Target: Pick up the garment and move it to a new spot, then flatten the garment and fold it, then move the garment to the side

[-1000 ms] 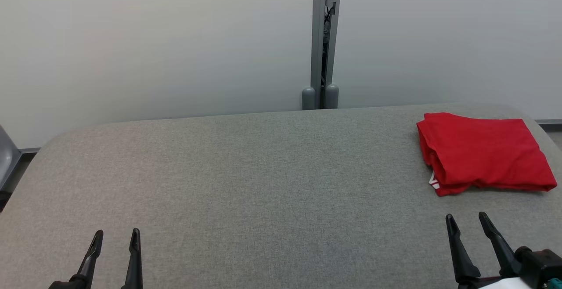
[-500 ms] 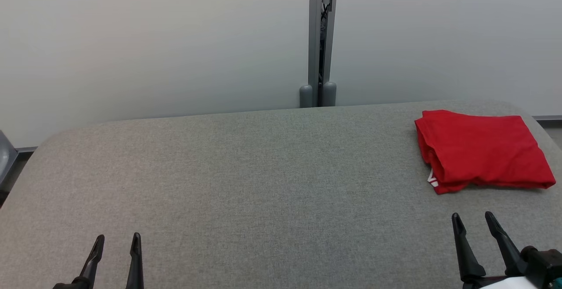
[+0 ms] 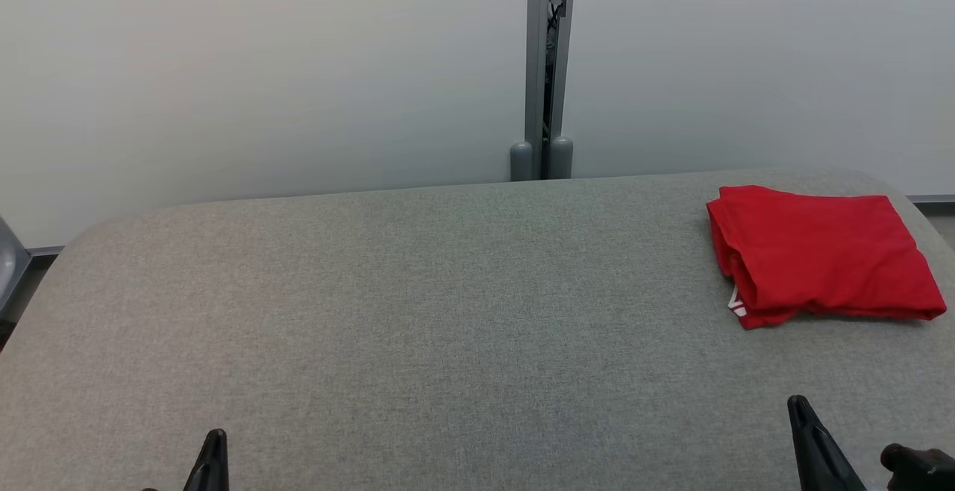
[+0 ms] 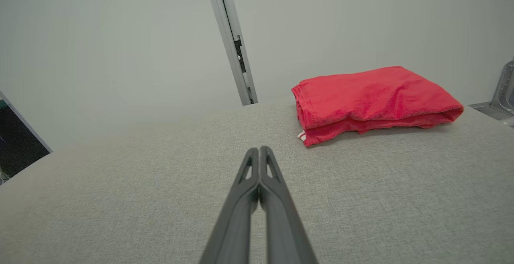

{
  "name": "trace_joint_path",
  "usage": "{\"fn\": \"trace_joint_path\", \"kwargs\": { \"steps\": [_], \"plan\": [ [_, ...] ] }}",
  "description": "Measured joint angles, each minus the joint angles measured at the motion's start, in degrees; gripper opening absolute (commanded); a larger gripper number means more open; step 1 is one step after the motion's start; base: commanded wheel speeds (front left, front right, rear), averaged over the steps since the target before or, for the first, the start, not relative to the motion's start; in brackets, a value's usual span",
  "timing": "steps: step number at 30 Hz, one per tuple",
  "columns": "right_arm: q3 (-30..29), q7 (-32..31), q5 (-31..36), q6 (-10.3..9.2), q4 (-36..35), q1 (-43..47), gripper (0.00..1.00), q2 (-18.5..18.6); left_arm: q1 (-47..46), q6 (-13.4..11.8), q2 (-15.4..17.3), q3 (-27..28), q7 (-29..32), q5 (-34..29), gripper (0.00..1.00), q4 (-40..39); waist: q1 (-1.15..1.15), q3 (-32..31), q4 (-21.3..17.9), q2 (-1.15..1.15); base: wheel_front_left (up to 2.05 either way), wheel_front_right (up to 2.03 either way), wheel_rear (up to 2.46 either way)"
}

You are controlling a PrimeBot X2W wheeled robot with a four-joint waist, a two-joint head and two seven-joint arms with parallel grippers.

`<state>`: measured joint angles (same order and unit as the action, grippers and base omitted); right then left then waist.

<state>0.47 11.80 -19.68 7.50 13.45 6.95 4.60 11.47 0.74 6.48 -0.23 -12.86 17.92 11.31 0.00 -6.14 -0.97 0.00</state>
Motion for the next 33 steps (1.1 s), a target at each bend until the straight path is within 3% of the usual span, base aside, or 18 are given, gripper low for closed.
{"fn": "trace_joint_path", "kwargs": {
  "steps": [33],
  "plan": [
    [-2.53, -6.89, -28.00, -0.01, 0.13, -4.55, 0.00, -0.67, -6.22, 2.33, -1.45, 2.41, 7.33, 28.74, 0.00, 0.86, 0.00, 1.67, 0.26, 0.00, 0.00, 0.00, 0.00]
  ]
}}
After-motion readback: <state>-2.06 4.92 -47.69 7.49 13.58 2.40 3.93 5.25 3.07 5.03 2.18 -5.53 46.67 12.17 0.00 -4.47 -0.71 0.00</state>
